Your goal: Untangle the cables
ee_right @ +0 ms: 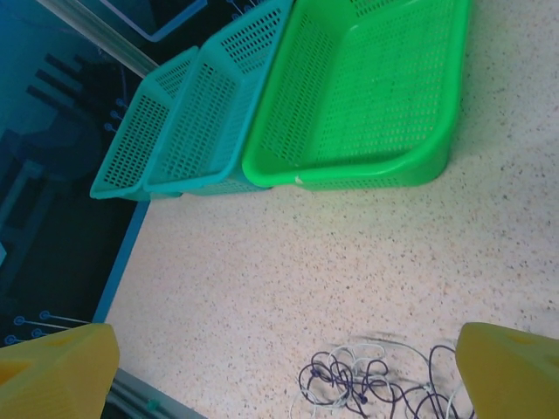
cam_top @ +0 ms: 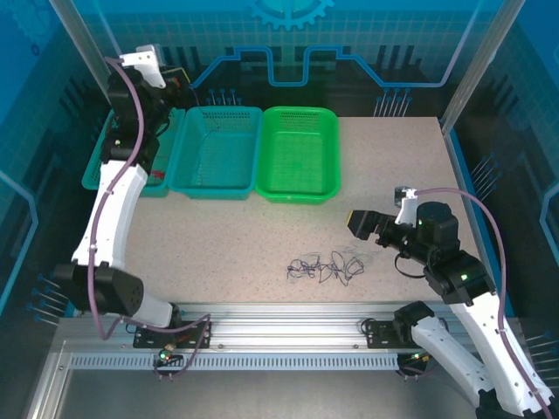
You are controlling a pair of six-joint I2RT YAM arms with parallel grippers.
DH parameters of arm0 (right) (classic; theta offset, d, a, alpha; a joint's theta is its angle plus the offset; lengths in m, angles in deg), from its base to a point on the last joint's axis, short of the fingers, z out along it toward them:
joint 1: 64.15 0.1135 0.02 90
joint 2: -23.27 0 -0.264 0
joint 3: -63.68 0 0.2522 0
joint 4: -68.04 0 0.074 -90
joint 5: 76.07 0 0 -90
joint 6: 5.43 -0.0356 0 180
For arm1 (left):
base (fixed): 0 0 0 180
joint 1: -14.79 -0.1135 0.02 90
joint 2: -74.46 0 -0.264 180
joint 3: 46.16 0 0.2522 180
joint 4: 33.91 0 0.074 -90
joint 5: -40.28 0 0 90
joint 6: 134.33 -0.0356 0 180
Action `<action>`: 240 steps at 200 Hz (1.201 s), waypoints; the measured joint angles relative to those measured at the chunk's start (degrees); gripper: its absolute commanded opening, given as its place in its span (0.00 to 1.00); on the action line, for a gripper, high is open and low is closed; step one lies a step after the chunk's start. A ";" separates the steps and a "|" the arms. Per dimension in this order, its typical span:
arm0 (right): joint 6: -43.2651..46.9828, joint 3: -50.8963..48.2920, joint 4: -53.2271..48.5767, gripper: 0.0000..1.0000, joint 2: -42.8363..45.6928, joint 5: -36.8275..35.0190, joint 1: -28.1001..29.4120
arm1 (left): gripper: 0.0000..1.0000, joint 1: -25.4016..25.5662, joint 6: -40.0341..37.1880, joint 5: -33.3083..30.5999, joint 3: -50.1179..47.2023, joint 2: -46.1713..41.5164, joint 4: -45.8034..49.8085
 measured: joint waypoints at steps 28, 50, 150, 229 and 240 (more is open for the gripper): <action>-0.02 -0.02 -1.14 1.00 0.52 0.13 0.00 | 0.00 -1.99 1.49 2.03 0.79 4.68 -0.83; -0.04 -0.02 -1.77 1.00 0.61 0.13 0.00 | 0.00 -2.23 1.51 2.56 0.76 8.31 -0.74; -0.31 -0.02 -4.11 1.00 -0.17 0.13 0.00 | 0.71 -1.53 4.85 2.80 -8.57 8.87 8.83; -1.27 -4.87 -4.74 0.98 -5.27 -3.28 0.00 | 0.71 26.88 7.41 5.14 -31.39 -21.22 0.13; -1.36 -6.03 -4.79 0.97 -6.75 -3.32 0.00 | 0.71 31.65 7.39 4.46 -34.32 -22.34 -0.26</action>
